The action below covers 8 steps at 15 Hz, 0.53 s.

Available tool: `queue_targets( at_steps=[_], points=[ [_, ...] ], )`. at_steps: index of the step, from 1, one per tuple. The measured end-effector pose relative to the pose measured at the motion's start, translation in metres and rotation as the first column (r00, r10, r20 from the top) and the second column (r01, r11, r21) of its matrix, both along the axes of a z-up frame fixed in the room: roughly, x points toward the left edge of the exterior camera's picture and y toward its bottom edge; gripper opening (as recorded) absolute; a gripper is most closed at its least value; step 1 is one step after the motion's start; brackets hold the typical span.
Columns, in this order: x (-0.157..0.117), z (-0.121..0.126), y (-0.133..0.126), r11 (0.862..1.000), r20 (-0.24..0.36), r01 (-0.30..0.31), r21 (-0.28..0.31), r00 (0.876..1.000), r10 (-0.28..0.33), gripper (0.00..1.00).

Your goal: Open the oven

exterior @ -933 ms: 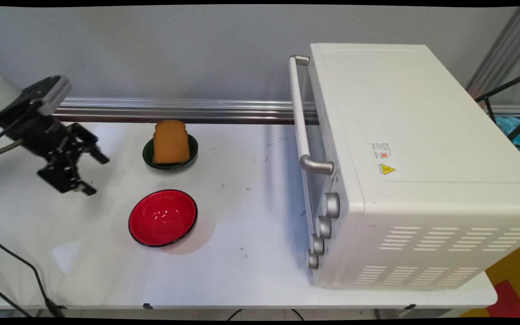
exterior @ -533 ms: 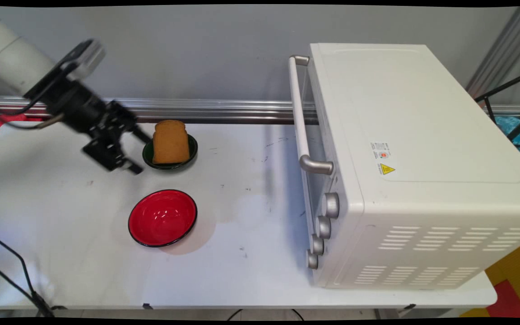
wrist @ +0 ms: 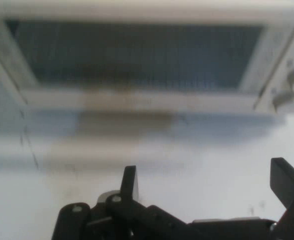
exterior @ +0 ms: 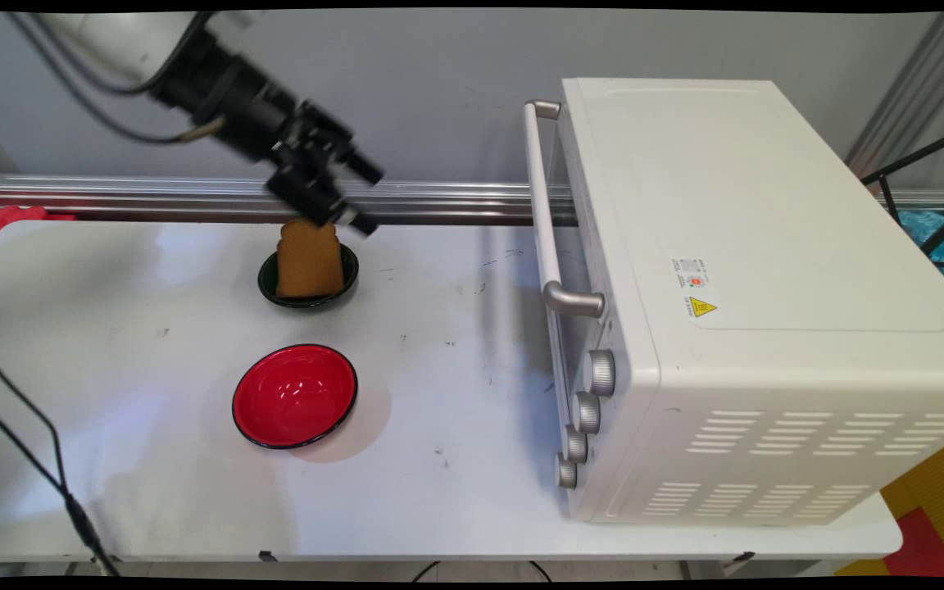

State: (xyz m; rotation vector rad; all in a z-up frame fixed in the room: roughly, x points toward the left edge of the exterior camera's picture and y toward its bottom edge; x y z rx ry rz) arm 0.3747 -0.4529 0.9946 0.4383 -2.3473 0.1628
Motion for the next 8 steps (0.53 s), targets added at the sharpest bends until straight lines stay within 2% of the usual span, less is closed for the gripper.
queue_targets(
  at_steps=[4, 8],
  points=[
    [-0.034, 0.019, -0.031, 0.999, -0.075, 0.010, -0.033, 0.997, -0.012, 1.00],
    [-0.056, 0.022, -0.050, 0.999, -0.104, 0.031, -0.042, 0.994, -0.035, 1.00]
  ],
)
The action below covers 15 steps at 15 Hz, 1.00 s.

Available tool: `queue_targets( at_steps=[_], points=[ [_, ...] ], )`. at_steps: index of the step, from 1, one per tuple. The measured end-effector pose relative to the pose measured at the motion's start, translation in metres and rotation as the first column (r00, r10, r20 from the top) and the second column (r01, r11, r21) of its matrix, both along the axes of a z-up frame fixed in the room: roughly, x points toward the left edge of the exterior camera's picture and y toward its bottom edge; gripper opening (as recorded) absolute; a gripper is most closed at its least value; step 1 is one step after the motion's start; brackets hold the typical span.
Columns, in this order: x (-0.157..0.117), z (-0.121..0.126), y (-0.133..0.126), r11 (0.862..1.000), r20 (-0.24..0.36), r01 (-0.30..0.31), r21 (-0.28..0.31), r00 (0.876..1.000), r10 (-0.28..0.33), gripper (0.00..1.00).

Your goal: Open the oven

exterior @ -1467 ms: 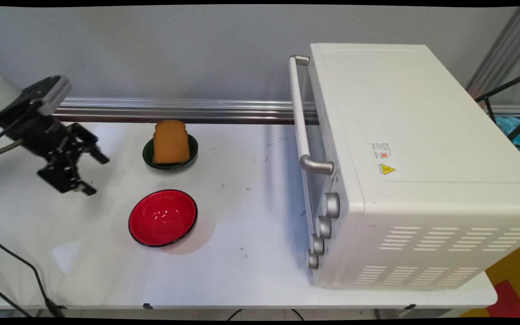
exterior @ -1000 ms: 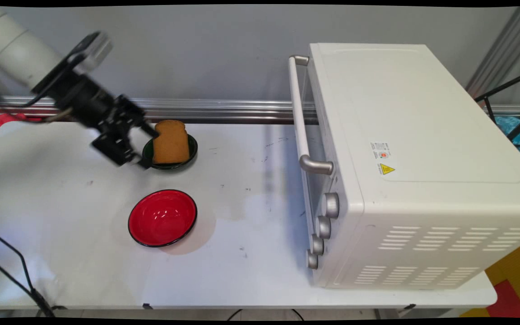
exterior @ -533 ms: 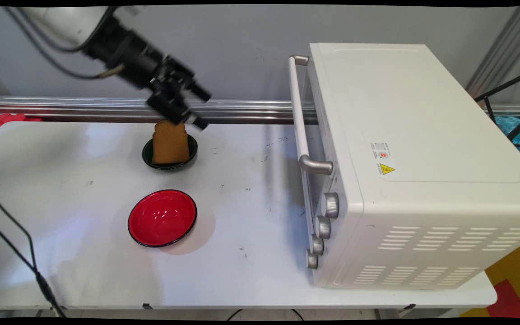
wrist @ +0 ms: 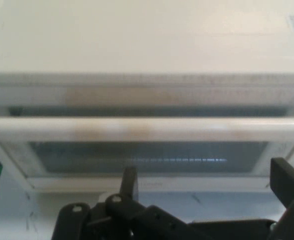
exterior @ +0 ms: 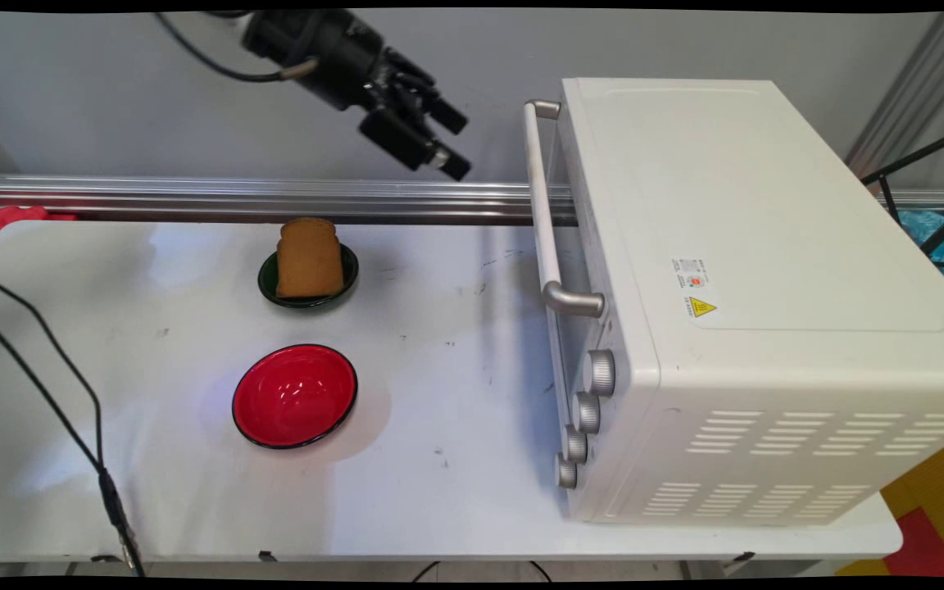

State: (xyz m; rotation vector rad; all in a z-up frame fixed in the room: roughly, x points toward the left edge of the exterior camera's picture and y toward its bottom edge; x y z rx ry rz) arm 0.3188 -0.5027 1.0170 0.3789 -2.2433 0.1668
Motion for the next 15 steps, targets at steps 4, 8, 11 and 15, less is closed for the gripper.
queue_targets(
  at_steps=[4, 8, 11, 15],
  points=[
    [-0.021, 0.000, -0.020, 1.000, -0.015, 0.022, -0.006, 1.000, -0.023, 1.00],
    [-0.034, -0.001, -0.036, 0.999, -0.012, 0.035, -0.011, 0.999, -0.035, 1.00],
    [-0.042, -0.002, -0.045, 0.999, -0.005, 0.044, -0.008, 0.999, -0.044, 1.00],
    [-0.050, -0.003, -0.050, 0.998, -0.001, 0.057, 0.005, 0.998, -0.057, 0.00]
  ],
)
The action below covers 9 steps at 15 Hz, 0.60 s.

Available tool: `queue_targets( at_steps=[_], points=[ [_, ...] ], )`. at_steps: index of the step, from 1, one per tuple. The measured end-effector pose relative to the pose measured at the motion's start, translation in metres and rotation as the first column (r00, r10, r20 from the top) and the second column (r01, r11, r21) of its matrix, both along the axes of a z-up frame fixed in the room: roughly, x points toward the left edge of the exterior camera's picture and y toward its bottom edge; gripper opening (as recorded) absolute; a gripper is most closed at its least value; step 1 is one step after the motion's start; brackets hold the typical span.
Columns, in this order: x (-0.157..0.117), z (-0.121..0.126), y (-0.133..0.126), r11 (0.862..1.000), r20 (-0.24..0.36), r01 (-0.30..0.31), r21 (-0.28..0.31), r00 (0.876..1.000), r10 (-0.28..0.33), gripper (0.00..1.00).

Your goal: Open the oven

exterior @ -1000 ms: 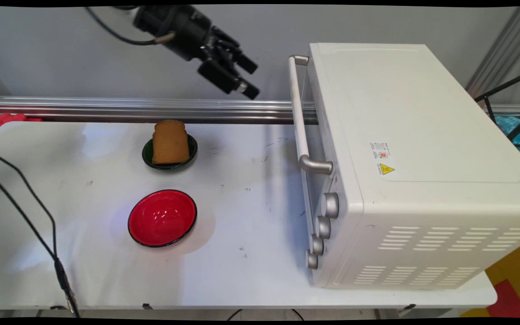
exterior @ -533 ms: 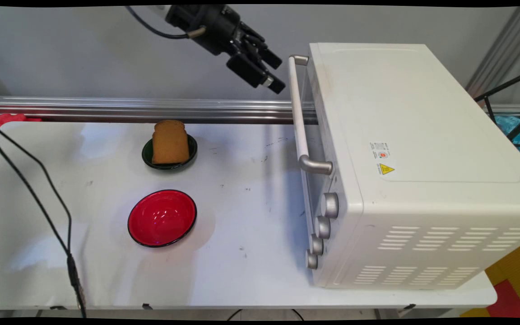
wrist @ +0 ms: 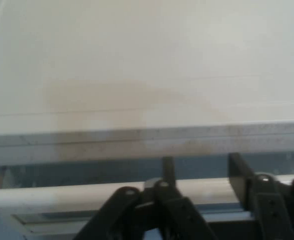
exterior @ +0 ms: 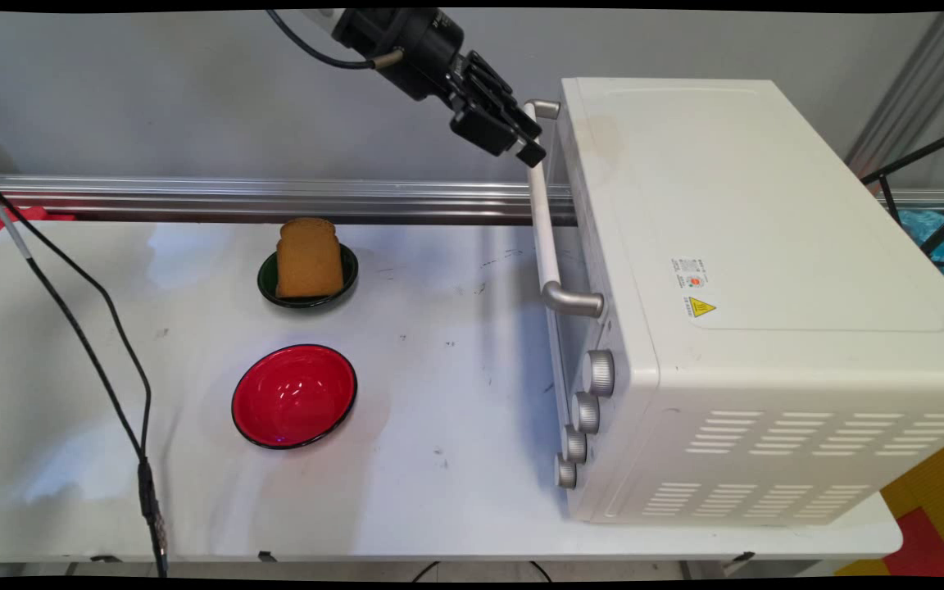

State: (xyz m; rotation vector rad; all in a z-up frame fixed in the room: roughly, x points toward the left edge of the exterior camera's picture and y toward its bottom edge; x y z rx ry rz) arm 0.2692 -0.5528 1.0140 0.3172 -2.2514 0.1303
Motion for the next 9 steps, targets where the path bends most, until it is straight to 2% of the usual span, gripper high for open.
queue_targets(
  at_steps=[9],
  points=[
    [-0.016, -0.006, -0.004, 1.000, 0.027, -0.003, 0.015, 1.000, 0.003, 0.00]
  ],
)
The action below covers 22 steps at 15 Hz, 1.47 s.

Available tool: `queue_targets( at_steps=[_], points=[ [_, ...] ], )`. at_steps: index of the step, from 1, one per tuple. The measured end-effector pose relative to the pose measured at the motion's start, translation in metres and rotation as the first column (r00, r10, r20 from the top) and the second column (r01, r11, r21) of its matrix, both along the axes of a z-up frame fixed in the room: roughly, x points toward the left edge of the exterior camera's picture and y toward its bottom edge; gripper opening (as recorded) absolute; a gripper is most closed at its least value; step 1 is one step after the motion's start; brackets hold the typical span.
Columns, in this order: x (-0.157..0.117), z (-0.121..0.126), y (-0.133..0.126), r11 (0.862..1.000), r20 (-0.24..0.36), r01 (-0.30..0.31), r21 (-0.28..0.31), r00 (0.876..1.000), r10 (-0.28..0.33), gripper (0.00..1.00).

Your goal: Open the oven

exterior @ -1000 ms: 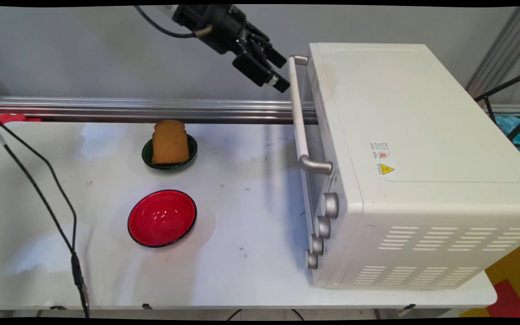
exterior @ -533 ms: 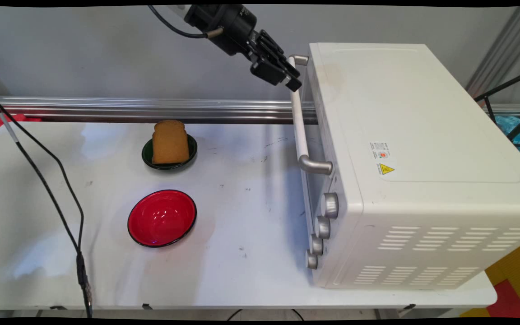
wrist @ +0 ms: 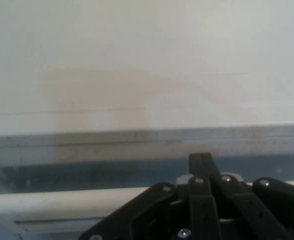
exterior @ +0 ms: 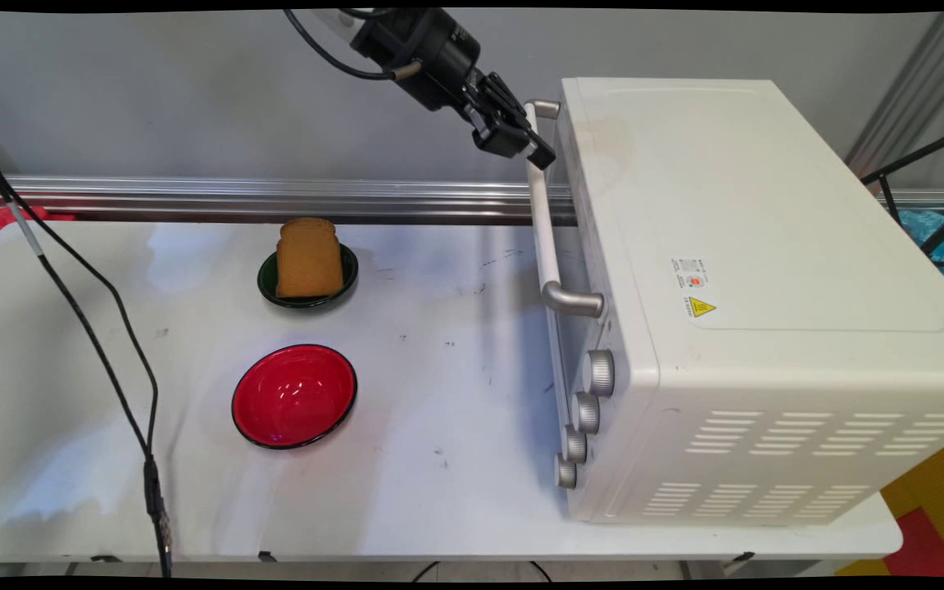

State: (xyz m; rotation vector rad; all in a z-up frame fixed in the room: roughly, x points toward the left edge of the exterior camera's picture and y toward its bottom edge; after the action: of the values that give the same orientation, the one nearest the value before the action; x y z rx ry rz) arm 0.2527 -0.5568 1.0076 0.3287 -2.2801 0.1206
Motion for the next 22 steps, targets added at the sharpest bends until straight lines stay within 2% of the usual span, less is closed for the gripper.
queue_targets(
  at_steps=[14, 22],
  points=[
    [-0.025, -0.013, -0.001, 1.000, 0.032, 0.016, -0.006, 0.999, -0.016, 0.00],
    [-0.028, -0.019, -0.002, 0.999, 0.060, 0.029, -0.017, 0.998, -0.028, 0.00]
  ],
)
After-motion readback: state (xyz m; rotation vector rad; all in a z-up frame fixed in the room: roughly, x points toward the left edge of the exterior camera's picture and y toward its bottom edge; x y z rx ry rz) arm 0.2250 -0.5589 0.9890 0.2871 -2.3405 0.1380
